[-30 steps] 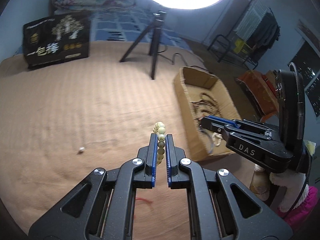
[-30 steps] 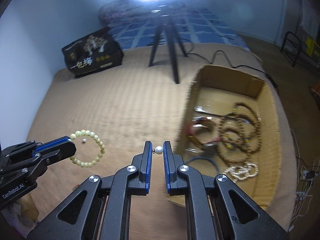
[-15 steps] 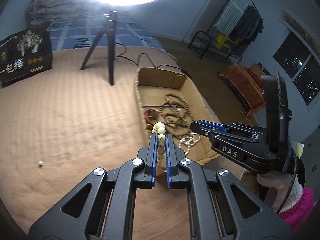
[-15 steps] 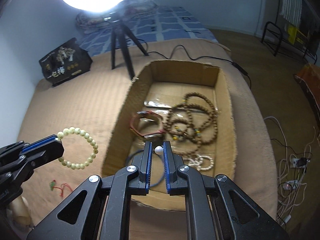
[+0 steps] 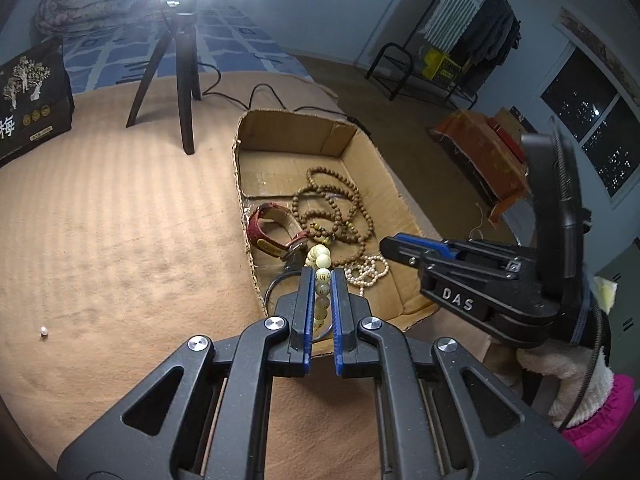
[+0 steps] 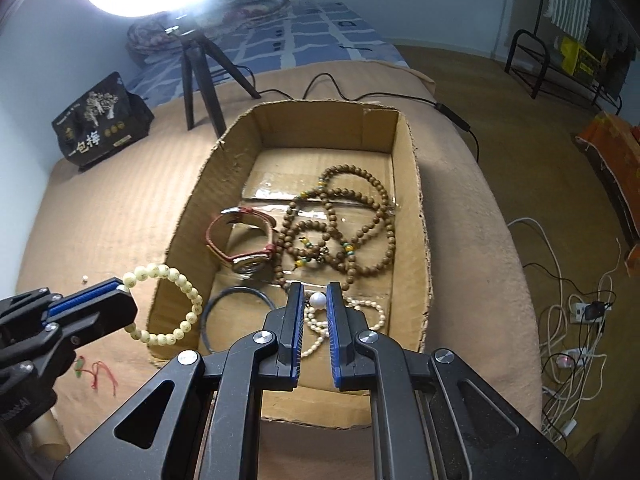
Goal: Organize jewelry
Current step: 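Carry the bracelet with the left tool to the box while the right tool carries the earring there, then open both tools over the box, dropping the bracelet and earring inside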
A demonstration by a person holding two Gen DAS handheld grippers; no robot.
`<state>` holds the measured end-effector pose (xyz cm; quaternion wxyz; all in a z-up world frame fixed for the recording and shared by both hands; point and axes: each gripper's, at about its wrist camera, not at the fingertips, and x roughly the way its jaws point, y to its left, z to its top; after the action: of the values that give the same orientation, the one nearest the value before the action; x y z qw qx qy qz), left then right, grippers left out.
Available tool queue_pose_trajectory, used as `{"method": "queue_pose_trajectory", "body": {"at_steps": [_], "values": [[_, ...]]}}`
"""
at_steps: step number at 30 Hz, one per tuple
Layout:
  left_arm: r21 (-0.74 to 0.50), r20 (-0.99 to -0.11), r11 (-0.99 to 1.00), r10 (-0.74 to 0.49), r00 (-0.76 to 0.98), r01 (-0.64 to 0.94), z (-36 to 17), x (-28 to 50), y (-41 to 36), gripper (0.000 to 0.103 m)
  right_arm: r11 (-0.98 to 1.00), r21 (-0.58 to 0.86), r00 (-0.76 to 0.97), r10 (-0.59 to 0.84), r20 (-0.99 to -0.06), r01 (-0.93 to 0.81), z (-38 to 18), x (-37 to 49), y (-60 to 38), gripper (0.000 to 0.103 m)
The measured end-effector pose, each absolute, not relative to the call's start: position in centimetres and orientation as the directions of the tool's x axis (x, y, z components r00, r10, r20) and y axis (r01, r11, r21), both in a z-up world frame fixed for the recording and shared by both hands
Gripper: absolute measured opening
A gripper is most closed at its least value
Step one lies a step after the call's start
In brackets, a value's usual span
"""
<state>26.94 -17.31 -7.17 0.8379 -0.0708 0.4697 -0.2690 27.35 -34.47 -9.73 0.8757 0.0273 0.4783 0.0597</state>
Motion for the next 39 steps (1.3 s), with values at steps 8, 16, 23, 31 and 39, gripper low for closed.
{"method": "queue_pose_trajectory", "body": {"at_steps": [8, 16, 23, 31, 39], "values": [[-0.354, -0.762, 0.854, -0.500, 0.412, 0.382, -7.8, 27.1, -17.7, 0.006, 0.992, 0.106, 0.538, 0.123, -0.834, -0.062, -9.8, 27.6, -35.0, 0.010], [-0.351, -0.766, 0.855, -0.497, 0.408, 0.382, -7.8, 27.2, -17.8, 0.006, 0.993, 0.098, 0.540, 0.115, -0.834, -0.060, -9.8, 27.6, -34.9, 0.012], [-0.324, -0.787, 0.877, -0.459, 0.413, 0.356, -8.0, 27.3, -17.6, 0.022, 0.995, 0.088, 0.540, 0.096, -0.836, -0.041, -9.8, 27.7, -34.8, 0.050], [-0.307, -0.791, 0.889, -0.437, 0.428, 0.341, -7.9, 27.1, -17.1, 0.033, 0.997, 0.076, 0.532, 0.076, -0.843, -0.021, -9.8, 27.6, -35.0, 0.058], [-0.290, -0.790, 0.892, -0.428, 0.440, 0.346, -7.5, 26.3, -16.6, 0.034, 0.998, 0.062, 0.535, 0.057, -0.843, -0.008, -9.4, 27.1, -34.7, 0.061]]}}
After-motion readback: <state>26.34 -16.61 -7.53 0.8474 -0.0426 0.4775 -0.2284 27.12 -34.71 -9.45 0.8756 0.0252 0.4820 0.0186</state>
